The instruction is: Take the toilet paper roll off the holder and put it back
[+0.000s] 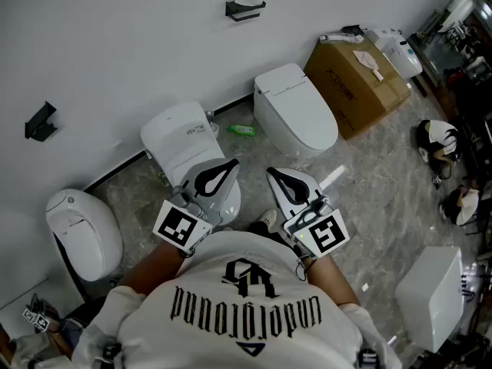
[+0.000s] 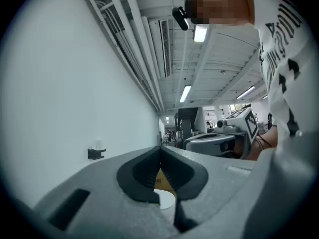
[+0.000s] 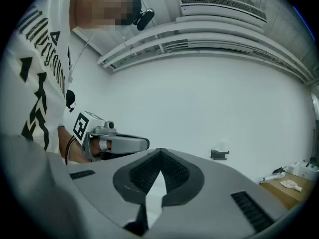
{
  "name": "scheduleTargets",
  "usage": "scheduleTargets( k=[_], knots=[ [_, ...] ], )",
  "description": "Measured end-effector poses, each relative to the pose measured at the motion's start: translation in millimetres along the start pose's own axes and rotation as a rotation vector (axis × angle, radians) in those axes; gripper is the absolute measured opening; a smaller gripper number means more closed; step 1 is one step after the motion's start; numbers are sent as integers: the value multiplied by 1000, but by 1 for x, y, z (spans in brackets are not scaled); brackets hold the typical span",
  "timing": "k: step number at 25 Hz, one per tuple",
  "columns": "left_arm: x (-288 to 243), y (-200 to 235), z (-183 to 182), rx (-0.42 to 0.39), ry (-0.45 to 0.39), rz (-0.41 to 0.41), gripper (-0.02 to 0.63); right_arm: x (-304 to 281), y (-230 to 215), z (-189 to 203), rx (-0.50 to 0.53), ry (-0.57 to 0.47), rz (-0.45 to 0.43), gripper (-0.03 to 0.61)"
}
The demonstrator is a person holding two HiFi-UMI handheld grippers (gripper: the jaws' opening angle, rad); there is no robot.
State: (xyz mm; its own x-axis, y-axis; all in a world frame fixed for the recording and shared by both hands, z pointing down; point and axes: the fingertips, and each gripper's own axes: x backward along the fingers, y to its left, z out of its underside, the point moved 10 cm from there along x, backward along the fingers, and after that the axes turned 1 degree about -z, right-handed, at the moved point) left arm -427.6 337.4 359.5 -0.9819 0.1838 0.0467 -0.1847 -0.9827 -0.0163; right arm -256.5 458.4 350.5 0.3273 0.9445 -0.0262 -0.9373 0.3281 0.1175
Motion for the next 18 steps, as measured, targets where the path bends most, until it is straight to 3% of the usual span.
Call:
scheduleTargets(
  k=[10,18],
  knots=[
    [-60,0,11,-2,6,-1,14,12,-56,17,-44,-17,-15,12],
    [-156,-15,22,-15,3,21,14,44,-139,34,-62,-18,-1,12]
  ],
)
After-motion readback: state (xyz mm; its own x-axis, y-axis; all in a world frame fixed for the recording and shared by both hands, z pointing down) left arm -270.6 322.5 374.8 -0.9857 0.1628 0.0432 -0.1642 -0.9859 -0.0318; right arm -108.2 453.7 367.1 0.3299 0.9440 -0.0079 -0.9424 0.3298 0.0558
